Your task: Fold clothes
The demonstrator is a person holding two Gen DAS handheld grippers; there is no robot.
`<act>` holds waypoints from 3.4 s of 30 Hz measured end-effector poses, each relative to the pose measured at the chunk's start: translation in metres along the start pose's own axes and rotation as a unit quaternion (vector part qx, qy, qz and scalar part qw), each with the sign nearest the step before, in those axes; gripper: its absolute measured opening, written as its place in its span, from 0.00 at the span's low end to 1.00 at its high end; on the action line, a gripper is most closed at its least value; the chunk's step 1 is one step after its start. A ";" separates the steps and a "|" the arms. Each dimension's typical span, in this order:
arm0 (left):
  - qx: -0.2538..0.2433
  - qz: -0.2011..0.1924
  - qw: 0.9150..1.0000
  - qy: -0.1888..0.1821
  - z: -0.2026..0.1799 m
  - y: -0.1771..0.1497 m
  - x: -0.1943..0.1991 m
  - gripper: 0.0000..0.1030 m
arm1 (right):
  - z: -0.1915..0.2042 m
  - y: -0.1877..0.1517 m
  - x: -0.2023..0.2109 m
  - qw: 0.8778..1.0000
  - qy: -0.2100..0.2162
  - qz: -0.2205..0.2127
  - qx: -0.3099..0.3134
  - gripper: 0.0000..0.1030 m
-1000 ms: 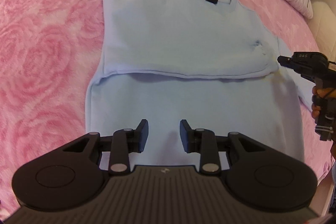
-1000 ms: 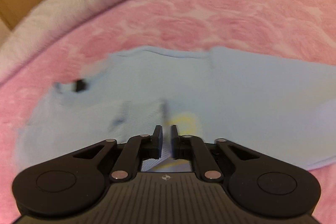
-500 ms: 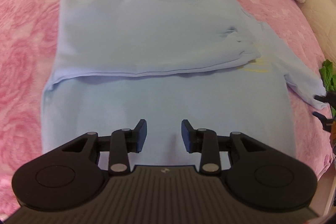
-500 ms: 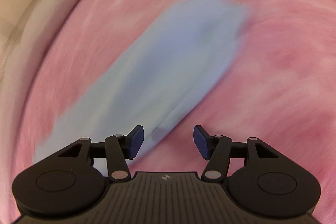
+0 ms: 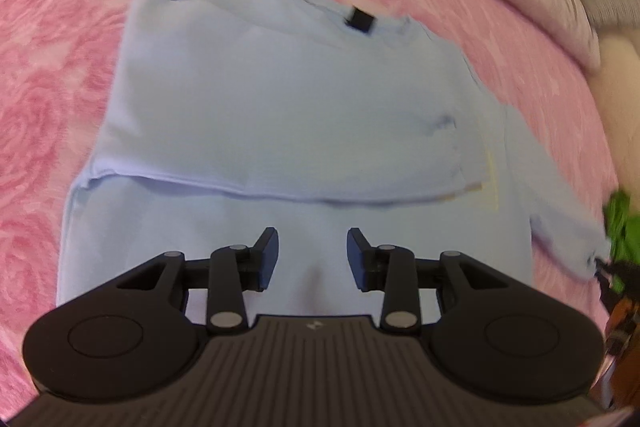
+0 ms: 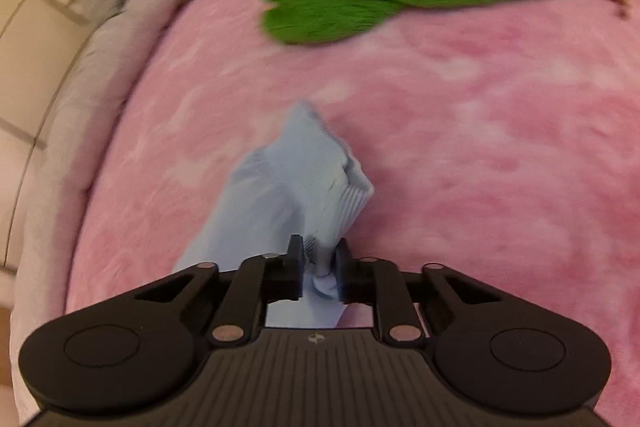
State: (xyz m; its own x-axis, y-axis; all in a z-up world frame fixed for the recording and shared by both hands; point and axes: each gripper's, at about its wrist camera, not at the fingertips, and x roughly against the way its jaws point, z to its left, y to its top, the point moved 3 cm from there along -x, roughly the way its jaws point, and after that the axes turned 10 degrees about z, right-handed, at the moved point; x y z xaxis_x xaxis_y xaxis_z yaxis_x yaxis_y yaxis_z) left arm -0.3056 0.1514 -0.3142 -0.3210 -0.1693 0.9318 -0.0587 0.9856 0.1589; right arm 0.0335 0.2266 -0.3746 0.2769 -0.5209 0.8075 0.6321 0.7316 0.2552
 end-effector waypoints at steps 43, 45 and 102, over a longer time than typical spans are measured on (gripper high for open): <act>0.082 -0.082 0.976 -0.182 -0.015 0.025 -0.034 0.02 | 0.134 -0.159 -0.029 0.960 -0.057 0.202 0.187 0.62; 0.044 -0.139 0.976 -0.161 -0.006 0.034 0.005 0.02 | 0.145 -0.160 -0.030 0.958 -0.045 0.198 0.200 0.62; -0.052 0.063 0.996 0.028 0.081 -0.151 0.048 0.12 | 0.106 -0.342 0.081 0.841 -0.173 0.255 0.444 0.48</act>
State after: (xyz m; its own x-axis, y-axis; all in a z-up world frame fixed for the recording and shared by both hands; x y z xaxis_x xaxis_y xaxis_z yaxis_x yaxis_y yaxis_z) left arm -0.3888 -0.0058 -0.3204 -0.2667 -0.0471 0.9626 0.0778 0.9945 0.0703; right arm -0.2371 -0.0193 -0.3396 0.0234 0.0079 0.9997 -0.3387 0.9409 0.0005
